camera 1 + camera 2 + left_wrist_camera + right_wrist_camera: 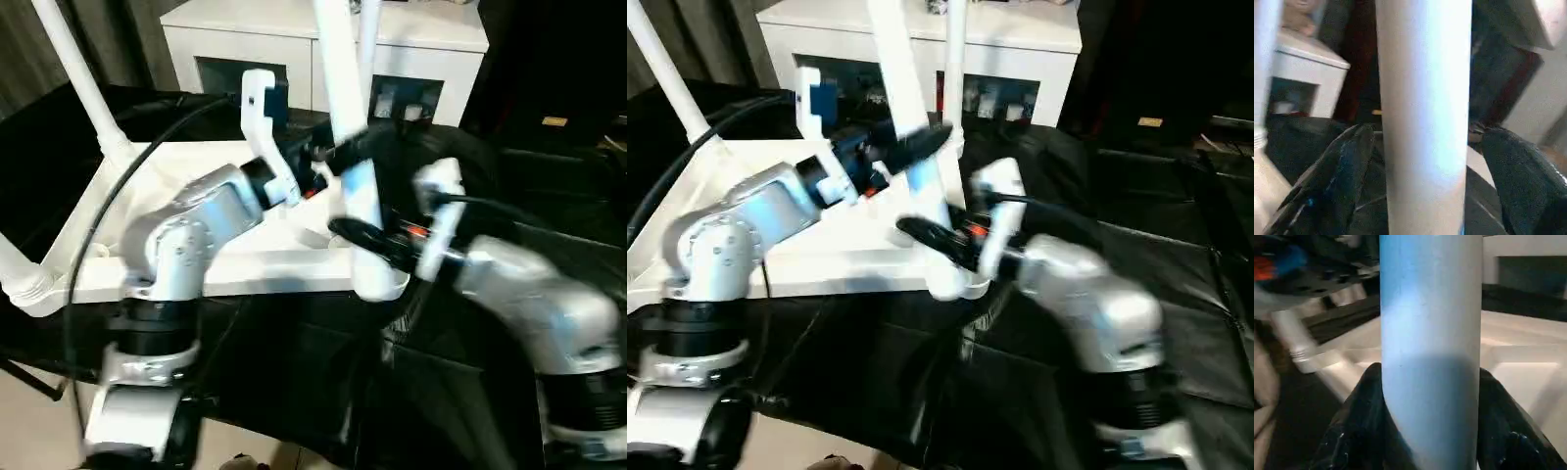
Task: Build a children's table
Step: Insert table leg to table base
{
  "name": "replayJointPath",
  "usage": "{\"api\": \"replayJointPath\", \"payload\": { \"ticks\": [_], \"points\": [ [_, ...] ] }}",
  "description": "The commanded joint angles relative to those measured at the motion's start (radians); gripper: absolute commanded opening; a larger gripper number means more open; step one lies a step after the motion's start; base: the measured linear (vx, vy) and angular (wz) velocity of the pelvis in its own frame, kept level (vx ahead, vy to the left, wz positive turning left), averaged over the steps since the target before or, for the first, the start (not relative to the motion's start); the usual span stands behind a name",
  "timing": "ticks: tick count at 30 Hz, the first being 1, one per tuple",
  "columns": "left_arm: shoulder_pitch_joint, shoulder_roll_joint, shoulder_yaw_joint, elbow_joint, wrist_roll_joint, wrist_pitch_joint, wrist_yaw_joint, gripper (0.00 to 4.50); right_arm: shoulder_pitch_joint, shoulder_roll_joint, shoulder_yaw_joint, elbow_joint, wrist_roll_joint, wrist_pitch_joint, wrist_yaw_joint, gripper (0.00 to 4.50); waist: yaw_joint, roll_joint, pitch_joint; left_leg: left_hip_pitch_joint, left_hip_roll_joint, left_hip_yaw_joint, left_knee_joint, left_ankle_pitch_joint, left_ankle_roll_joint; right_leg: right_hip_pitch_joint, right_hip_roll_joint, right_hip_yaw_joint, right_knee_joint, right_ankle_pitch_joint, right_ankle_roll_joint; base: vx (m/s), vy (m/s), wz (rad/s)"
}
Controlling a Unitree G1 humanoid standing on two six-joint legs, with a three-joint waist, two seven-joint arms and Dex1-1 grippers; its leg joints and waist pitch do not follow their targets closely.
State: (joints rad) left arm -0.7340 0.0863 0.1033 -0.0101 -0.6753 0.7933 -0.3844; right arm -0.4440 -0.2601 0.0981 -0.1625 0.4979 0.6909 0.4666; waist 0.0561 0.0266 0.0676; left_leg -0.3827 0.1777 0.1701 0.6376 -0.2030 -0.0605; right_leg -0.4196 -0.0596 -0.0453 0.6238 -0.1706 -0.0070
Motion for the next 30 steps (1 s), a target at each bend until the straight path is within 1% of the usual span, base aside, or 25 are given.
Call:
{"api": "replayJointPath", "payload": {
  "ticks": [1,3,4,5,7,8,10,15,16,18,20,23,28,29,30],
  "points": [
    [-0.014,-0.019,0.011,0.012,0.024,-0.02,0.054,3.55,-0.028,0.032,0.011,-0.047,-0.023,-0.015,-0.06,1.84,0.0,-0.009,-0.079,0.007,0.03,-0.011,-0.078,-0.117,-0.001,0.058,-0.059,0.04,-0.084,-0.278,-0.155,0.0,0.0,0.0],
    [-0.016,-0.027,0.016,0.018,0.027,-0.027,0.065,3.55,-0.024,0.043,0.024,-0.057,-0.033,-0.017,-0.063,1.84,0.001,-0.007,-0.08,0.009,0.031,-0.012,-0.079,-0.12,0.0,0.06,-0.06,0.04,-0.081,-0.253,-0.159,0.0,0.0,0.0],
    [-0.015,-0.027,0.013,0.019,0.031,-0.03,0.066,3.34,-0.021,0.047,0.028,-0.058,-0.038,-0.018,-0.064,1.84,0.001,-0.006,-0.079,0.009,0.032,-0.012,-0.079,-0.122,0.004,0.058,-0.059,0.04,-0.082,-0.24,-0.16,0.0,0.0,0.0],
    [-0.015,-0.027,0.012,0.02,0.032,-0.03,0.067,3.22,-0.019,0.051,0.031,-0.057,-0.045,-0.021,-0.069,1.84,0.0,-0.007,-0.08,0.007,0.032,-0.013,-0.08,-0.122,0.004,0.06,-0.06,0.041,-0.08,-0.232,-0.159,0.0,0.0,0.0],
    [-0.015,-0.025,0.009,0.021,0.036,-0.032,0.07,3.17,-0.017,0.053,0.036,-0.055,-0.053,-0.025,-0.076,1.84,0.001,-0.005,-0.08,0.008,0.032,-0.013,-0.08,-0.114,0.003,0.061,-0.061,0.041,-0.079,-0.219,-0.162,0.0,0.0,0.0],
    [-0.015,-0.025,0.009,0.021,0.037,-0.033,0.07,3.17,-0.016,0.053,0.039,-0.054,-0.057,-0.025,-0.077,1.84,0.002,-0.005,-0.08,0.01,0.032,-0.011,-0.079,-0.116,0.003,0.059,-0.06,0.041,-0.079,-0.216,-0.165,0.0,0.0,0.0],
    [-0.013,-0.022,0.006,0.02,0.039,-0.034,0.065,2.95,-0.015,0.058,0.041,-0.054,-0.068,-0.026,-0.082,1.84,0.002,-0.004,-0.079,0.008,0.032,-0.012,-0.081,-0.119,0.0,0.06,-0.06,0.041,-0.078,-0.214,-0.167,0.0,0.0,0.0],
    [-0.014,-0.016,-0.003,0.023,0.052,-0.043,0.061,2.73,-0.016,0.056,0.041,-0.057,-0.08,-0.025,-0.082,1.84,0.0,-0.004,-0.079,0.008,0.032,-0.012,-0.081,-0.124,-0.001,0.062,-0.062,0.042,-0.079,-0.215,-0.164,0.0,0.0,0.0],
    [-0.015,-0.016,-0.004,0.024,0.052,-0.045,0.059,2.51,-0.016,0.056,0.04,-0.057,-0.081,-0.025,-0.082,1.84,0.0,-0.006,-0.078,0.008,0.032,-0.012,-0.081,-0.125,-0.001,0.062,-0.062,0.042,-0.08,-0.216,-0.164,0.0,0.0,0.0],
    [-0.015,-0.017,-0.006,0.027,0.052,-0.048,0.056,2.44,-0.017,0.054,0.041,-0.055,-0.082,-0.026,-0.078,1.84,0.0,-0.005,-0.079,0.008,0.032,-0.012,-0.081,-0.119,0.0,0.063,-0.062,0.042,-0.078,-0.211,-0.164,0.0,0.0,0.0],
    [-0.013,-0.014,-0.011,0.026,0.052,-0.048,0.05,2.18,-0.019,0.051,0.043,-0.055,-0.088,-0.027,-0.074,1.84,0.0,-0.005,-0.079,0.008,0.032,-0.012,-0.08,-0.115,0.001,0.063,-0.062,0.043,-0.077,-0.202,-0.168,0.0,0.0,0.0],
    [-0.012,-0.013,-0.012,0.025,0.052,-0.047,0.048,1.95,-0.019,0.051,0.043,-0.056,-0.093,-0.027,-0.07,1.84,0.0,-0.005,-0.079,0.008,0.032,-0.012,-0.081,-0.119,0.001,0.062,-0.062,0.042,-0.078,-0.208,-0.169,0.0,0.0,0.0],
    [-0.011,-0.013,-0.003,0.025,0.044,-0.045,0.041,1.85,-0.019,0.05,0.043,-0.059,-0.093,-0.03,-0.058,1.84,0.0,-0.005,-0.079,0.007,0.032,-0.012,-0.08,-0.117,0.0,0.064,-0.062,0.043,-0.076,-0.199,-0.173,0.0,0.0,0.0],
    [-0.01,-0.014,0.001,0.026,0.039,-0.044,0.039,1.85,-0.019,0.054,0.04,-0.059,-0.083,-0.032,-0.049,2.19,-0.001,-0.005,-0.079,0.008,0.032,-0.012,-0.08,-0.119,0.001,0.064,-0.062,0.042,-0.077,-0.201,-0.173,0.0,0.0,0.0],
    [-0.01,-0.014,0.002,0.026,0.038,-0.044,0.037,1.84,-0.019,0.053,0.04,-0.06,-0.082,-0.033,-0.048,2.4,-0.001,-0.005,-0.079,0.008,0.032,-0.012,-0.08,-0.119,0.001,0.064,-0.062,0.042,-0.077,-0.201,-0.174,0.0,0.0,0.0]
  ]
}}
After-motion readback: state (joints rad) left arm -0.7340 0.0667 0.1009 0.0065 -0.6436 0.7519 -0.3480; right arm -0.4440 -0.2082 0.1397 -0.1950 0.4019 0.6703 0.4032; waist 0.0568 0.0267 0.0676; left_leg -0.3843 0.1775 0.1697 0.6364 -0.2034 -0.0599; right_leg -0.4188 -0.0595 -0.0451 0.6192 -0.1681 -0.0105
